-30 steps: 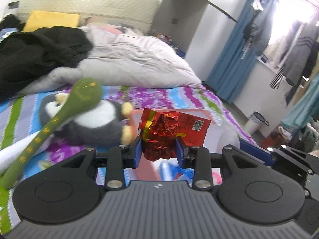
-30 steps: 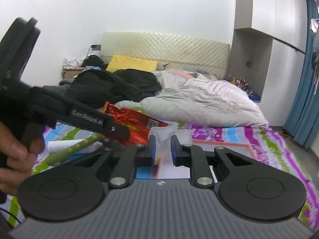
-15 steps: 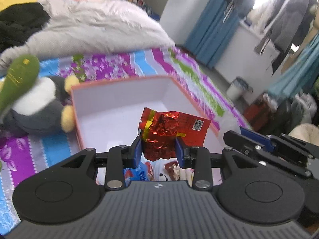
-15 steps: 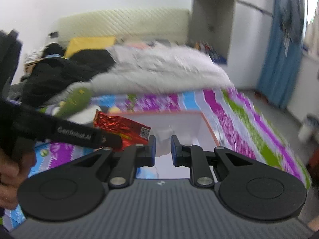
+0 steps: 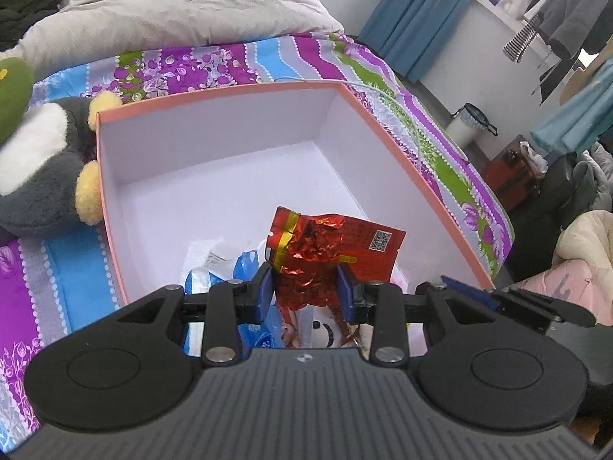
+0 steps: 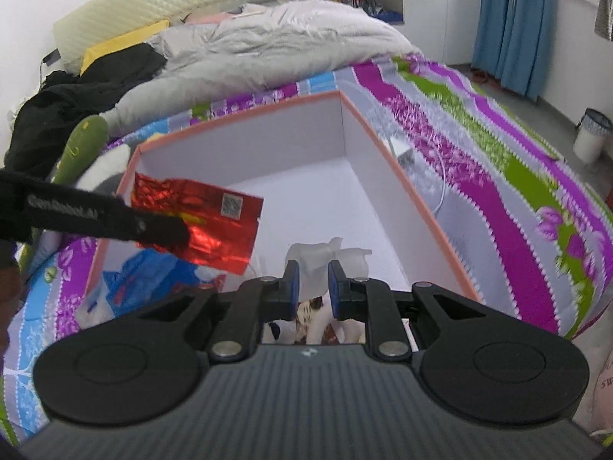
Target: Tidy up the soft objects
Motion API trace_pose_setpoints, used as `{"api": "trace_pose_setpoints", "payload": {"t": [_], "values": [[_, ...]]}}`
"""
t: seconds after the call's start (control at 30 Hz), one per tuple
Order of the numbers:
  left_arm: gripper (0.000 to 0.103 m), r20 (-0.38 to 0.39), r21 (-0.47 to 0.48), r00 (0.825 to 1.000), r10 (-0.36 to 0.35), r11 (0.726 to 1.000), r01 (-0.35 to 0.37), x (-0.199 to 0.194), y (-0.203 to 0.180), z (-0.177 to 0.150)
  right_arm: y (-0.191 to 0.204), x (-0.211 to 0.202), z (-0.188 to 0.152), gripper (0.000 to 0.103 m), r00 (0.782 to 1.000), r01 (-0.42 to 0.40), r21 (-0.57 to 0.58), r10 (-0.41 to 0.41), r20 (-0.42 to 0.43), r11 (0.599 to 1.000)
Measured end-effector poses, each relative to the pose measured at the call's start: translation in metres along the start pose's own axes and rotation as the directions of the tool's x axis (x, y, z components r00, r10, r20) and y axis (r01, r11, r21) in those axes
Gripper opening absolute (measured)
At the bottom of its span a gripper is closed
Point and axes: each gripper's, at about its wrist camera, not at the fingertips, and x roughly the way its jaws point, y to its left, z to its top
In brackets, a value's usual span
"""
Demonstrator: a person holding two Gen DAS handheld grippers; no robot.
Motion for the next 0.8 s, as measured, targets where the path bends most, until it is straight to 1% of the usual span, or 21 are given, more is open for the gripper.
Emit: {"api": "trace_pose_setpoints", "payload": {"t": [0.1,0.17,0.2,0.27,0.33,0.37,0.47,0.6,0.7,0.8], "values": [[0.041,-0.006,-0.001,1.000,0.011,1.000,-0.011,0.001,0.002,-0.001,0.000,0.002,-0.004,0.021,1.000,-0.007,0.015,0.007,-0.009,1.000],[0.055,-0.013,-0.002,1.000,0.019,1.000,-0.019,0.001,0.003,-0.001,0.002,0.002,-0.004,0.023,1.000,-0.001,0.008,0.001,-0.001,1.000],[0.057,-0.012,-0.005,1.000,0.016,1.000,-0.016,0.000,0.003,0.000,0.002,0.001,-0.003,0.023,1.000,0.005,0.010,-0.005,0.002,1.000],[0.058,-0.003,-0.005,1.000,0.007,1.000,-0.007,-0.006,0.003,0.000,0.003,-0.004,-0.001,0.024,1.000,0.006,0.011,-0.006,0.010,1.000],[0.058,0.012,0.000,1.000,0.012,1.000,-0.012,-0.015,0.002,0.002,0.006,-0.009,0.004,0.032,1.000,0.007,-0.001,-0.007,0.026,1.000],[0.058,0.024,0.000,1.000,0.015,1.000,-0.015,-0.021,0.002,0.003,0.007,-0.013,0.006,0.032,0.999,0.007,-0.002,-0.007,0.037,1.000],[0.058,0.064,0.016,0.998,0.018,1.000,-0.019,-0.045,-0.002,0.007,0.010,-0.028,0.016,0.032,0.998,-0.007,-0.007,0.007,0.067,1.000],[0.058,0.118,0.032,0.993,0.009,0.999,-0.013,-0.084,-0.004,0.009,0.022,-0.060,0.027,0.032,0.993,-0.016,-0.027,0.019,0.117,1.000],[0.058,0.183,0.020,0.983,0.010,1.000,-0.014,-0.119,-0.003,0.006,0.030,-0.087,0.034,0.032,0.987,-0.035,-0.025,0.038,0.158,0.999],[0.058,0.231,0.024,0.973,0.002,1.000,-0.007,-0.152,-0.002,-0.001,0.040,-0.118,0.039,0.032,0.976,-0.049,-0.031,0.054,0.212,0.998]]}}
